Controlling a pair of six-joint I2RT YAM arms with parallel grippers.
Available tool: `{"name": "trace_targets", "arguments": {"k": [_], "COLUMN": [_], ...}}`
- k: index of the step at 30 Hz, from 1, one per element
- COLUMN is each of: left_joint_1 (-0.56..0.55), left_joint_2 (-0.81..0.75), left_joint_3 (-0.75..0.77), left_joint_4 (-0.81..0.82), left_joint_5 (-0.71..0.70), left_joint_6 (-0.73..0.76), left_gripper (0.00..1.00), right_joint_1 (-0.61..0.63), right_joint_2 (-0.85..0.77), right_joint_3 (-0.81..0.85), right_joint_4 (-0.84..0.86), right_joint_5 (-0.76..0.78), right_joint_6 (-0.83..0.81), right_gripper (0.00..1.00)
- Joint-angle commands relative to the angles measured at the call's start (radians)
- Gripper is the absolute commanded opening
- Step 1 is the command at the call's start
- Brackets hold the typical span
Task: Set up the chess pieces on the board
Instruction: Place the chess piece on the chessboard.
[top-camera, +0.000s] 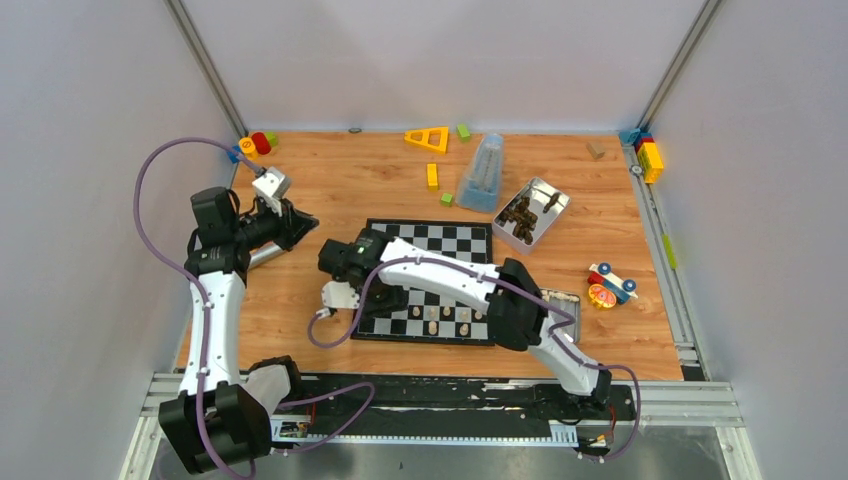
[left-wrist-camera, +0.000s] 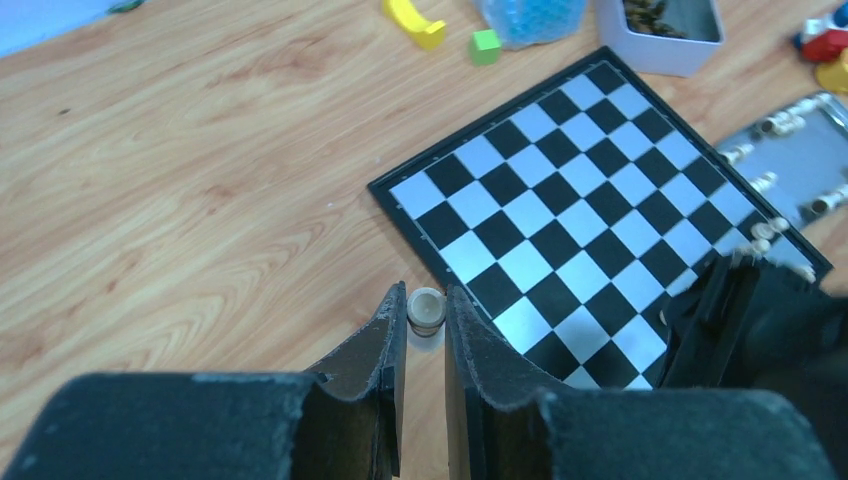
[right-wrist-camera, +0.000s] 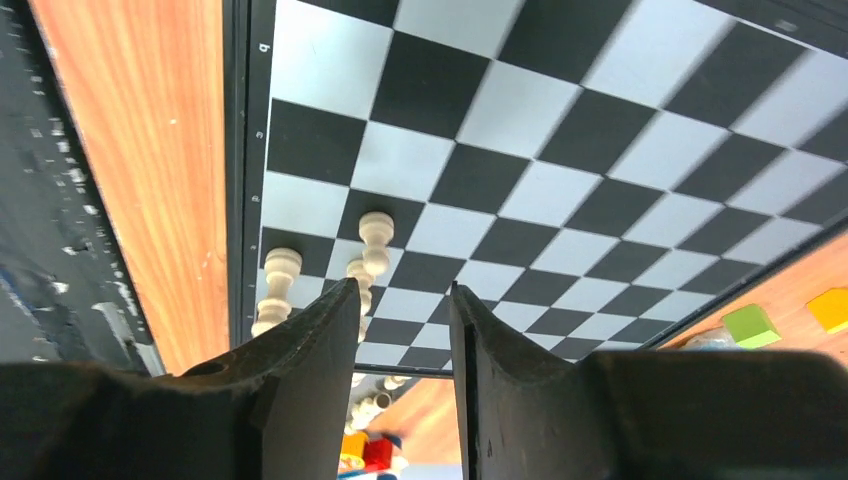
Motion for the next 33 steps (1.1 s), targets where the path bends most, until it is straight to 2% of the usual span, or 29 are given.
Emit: {"name": "trace_targets", "arguments": {"k": [1,4,7,9,10,11,12,13,15,16,20,27,33], "left_joint_1": [0.012,0.009,-0.005,-0.022,-0.028,-0.045,-0.064,-0.074,-0.112,-0.145,-0.233,-0.315,-0.331], "left_joint_2": [-0.003,-0.003,-0.005,-0.004,-0.002,0.000,0.007,0.012,0.042,0.052,0.129,0.313,0.413], "left_joint_3": [-0.035,-0.078,-0.107,-0.110,-0.110,-0.112,-0.115,-0.119,-0.122,-0.123,-0.124,-0.066,0.038], "left_joint_4": [0.081,0.103,0.063,-0.060,-0.112,-0.218,-0.311,-0.356,-0.468,-0.526,-0.623,-0.854,-1.001], "left_joint_5": [0.179,0.283,0.397,0.467,0.484,0.512,0.524,0.545,0.561,0.560,0.537,0.553,0.578], "left_joint_6": [0.095,0.156,0.294,0.479,0.647,0.735,0.887,0.961,1.186,1.245,1.407,1.709,1.688], "left_gripper": [0.00,0.00,0.03,0.06,0.08,0.12,0.15,0.19,0.22,0.23,0.22,0.22,0.18], "right_joint_1": [-0.068,-0.140,-0.223,-0.290,-0.325,-0.362,-0.399,-0.431,-0.485,-0.508,-0.570,-0.635,-0.684], "right_joint_2": [-0.182,-0.269,-0.358,-0.423,-0.453,-0.484,-0.510,-0.538,-0.587,-0.612,-0.702,-0.803,-0.837], "right_joint_3": [-0.011,-0.068,-0.130,-0.177,-0.201,-0.230,-0.260,-0.297,-0.377,-0.423,-0.612,-0.823,-0.914], "right_joint_4": [0.078,0.104,0.134,0.166,0.184,0.202,0.222,0.241,0.289,0.310,0.395,0.503,0.537], "right_joint_5": [-0.165,-0.249,-0.349,-0.431,-0.472,-0.508,-0.535,-0.557,-0.580,-0.589,-0.624,-0.682,-0.698], "right_joint_6": [0.060,0.080,0.096,0.108,0.114,0.121,0.126,0.129,0.140,0.143,0.162,0.189,0.188], "right_gripper": [0.40,0.41,0.43,0.43,0.43,0.43,0.43,0.43,0.43,0.42,0.40,0.39,0.38]}}
